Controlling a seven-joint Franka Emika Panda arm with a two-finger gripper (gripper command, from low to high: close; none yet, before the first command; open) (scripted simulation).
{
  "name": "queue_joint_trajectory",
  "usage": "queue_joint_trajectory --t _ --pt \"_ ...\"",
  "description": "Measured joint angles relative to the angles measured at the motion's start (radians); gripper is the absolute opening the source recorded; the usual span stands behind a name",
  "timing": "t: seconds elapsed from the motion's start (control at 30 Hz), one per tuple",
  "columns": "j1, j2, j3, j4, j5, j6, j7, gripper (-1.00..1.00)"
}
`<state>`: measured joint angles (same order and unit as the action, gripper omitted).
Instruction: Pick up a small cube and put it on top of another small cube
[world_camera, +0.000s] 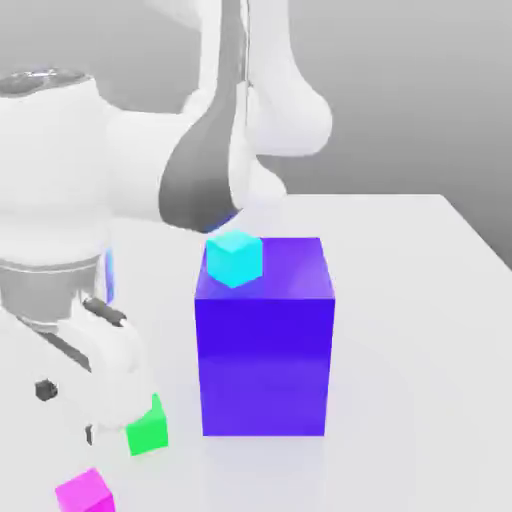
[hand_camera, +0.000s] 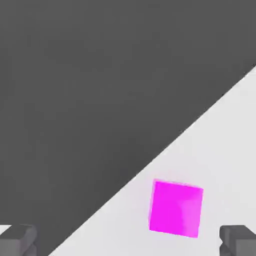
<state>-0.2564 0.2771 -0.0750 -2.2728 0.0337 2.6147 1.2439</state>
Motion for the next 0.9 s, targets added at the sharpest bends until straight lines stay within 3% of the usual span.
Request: queue_joint_trajectory --t 0.2,0.23,0.43,0.6,0.9 --pt "-0.032 0.218 0.010 0.030 0.045 0.123 0.009 0.00" --pt "-0.035 0.245 0.014 0.035 0.048 0.144 0.007 -1.00" --pt "-0.037 0.259 0.016 0.038 0.049 0.155 0.007 -1.00" --pt "-0.025 0.127 0.000 0.009 0.031 0.052 0.019 -1.00" --pt "0.010 -0.199 -0.046 -0.039 -0.280 -0.147 -0.185 -1.00"
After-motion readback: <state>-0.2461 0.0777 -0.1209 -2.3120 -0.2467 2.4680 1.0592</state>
